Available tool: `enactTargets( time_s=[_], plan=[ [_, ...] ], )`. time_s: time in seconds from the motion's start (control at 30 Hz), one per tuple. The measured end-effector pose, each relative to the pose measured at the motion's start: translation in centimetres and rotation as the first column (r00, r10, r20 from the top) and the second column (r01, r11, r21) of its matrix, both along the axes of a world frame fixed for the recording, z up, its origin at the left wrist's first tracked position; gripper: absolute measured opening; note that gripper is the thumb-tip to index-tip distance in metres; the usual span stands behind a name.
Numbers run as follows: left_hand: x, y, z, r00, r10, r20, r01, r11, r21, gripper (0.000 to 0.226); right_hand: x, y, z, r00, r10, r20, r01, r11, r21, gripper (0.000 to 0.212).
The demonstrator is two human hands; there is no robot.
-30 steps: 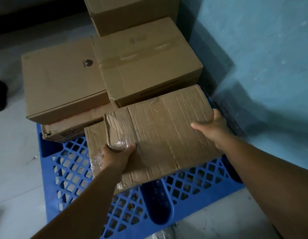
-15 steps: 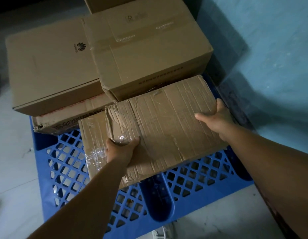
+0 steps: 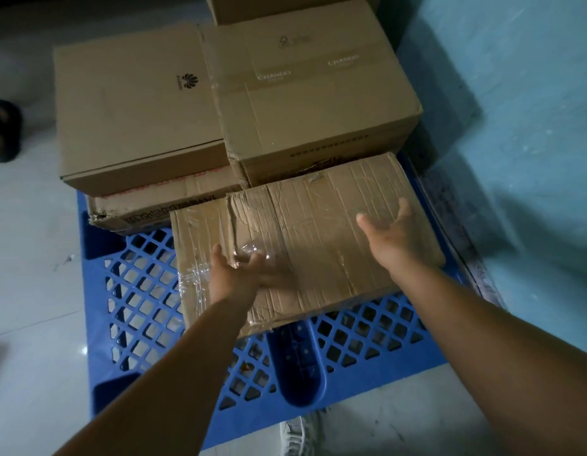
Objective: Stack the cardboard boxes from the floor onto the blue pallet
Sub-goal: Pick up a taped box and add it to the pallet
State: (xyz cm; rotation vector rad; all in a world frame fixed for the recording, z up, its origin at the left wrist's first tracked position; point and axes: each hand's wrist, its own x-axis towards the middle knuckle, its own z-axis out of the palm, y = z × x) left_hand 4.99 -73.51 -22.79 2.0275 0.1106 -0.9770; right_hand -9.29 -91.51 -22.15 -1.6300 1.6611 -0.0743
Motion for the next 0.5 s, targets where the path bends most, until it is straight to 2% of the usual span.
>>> enactTargets(
  time_s=[0.13, 0.27, 0.5],
  plan=[
    [0.2, 2.2, 3.3, 0.998, 0.064, -0.007, -0.064, 0.996, -0.067, 0.069, 1.7, 3.9, 3.1, 0.989, 0.017, 0.147, -0.018, 1.000, 0.008, 0.076],
    [0.8, 5.6, 6.8, 0.988, 0.155, 0.002, -0.154, 0.980, -0.125, 0.058, 3.9, 8.4, 6.4, 0.971, 0.046, 0.234, -0.059, 0.997, 0.049, 0.071],
    [2.5, 14.5, 13.6, 0.959, 0.278, 0.050, -0.264, 0.945, -0.193, 0.055, 8.8, 18.8, 12.8, 0.930, 0.188, 0.316, -0.206, 0.978, 0.027, 0.062]
  ],
)
